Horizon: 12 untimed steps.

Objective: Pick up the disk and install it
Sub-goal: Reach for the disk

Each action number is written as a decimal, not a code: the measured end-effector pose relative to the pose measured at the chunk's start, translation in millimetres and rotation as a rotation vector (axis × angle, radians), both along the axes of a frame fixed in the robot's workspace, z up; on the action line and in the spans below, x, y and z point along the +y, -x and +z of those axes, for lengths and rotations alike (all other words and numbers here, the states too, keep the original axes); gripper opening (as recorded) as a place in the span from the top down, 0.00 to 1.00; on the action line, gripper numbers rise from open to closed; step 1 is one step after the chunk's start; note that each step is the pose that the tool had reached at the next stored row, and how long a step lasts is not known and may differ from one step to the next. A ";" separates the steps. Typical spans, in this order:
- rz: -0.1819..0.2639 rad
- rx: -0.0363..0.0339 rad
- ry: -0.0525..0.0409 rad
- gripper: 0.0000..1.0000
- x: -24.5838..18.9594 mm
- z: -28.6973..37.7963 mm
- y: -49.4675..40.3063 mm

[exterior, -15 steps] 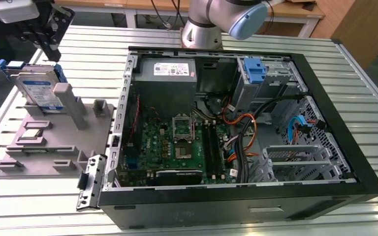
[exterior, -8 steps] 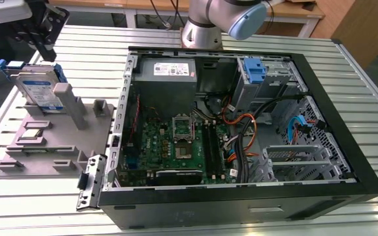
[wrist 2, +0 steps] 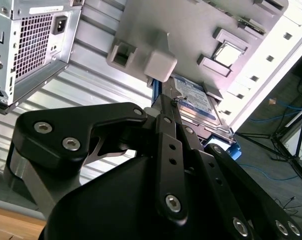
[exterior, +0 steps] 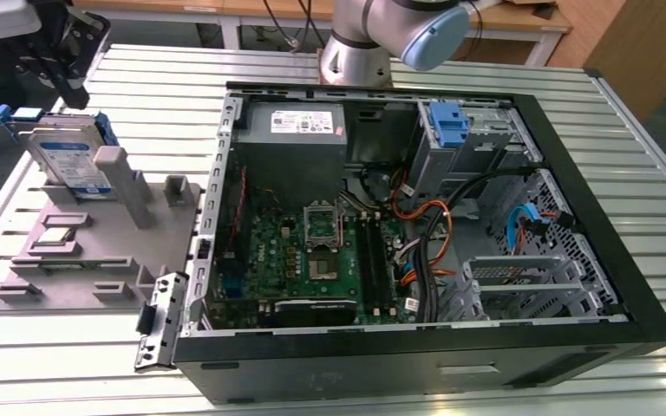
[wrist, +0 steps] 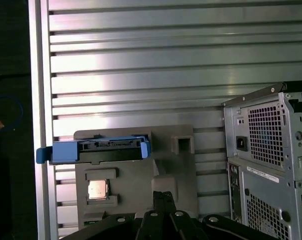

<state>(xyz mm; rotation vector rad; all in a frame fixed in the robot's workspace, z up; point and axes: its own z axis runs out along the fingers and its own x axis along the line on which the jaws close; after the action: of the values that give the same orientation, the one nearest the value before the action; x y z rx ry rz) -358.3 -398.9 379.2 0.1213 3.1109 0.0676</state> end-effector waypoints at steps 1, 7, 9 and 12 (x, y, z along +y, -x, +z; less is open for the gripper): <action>0.000 0.0000 0.0000 0.90 0.0 -0.1 1.2; 0.000 -0.0001 -0.0001 0.90 0.0 -0.7 7.6; 0.000 0.0000 0.0000 0.90 0.0 -1.0 10.5; 0.000 0.0000 0.0000 0.90 0.1 -1.8 17.2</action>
<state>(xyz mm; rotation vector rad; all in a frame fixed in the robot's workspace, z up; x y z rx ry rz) -375.6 -398.8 377.3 0.1216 3.1109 0.0676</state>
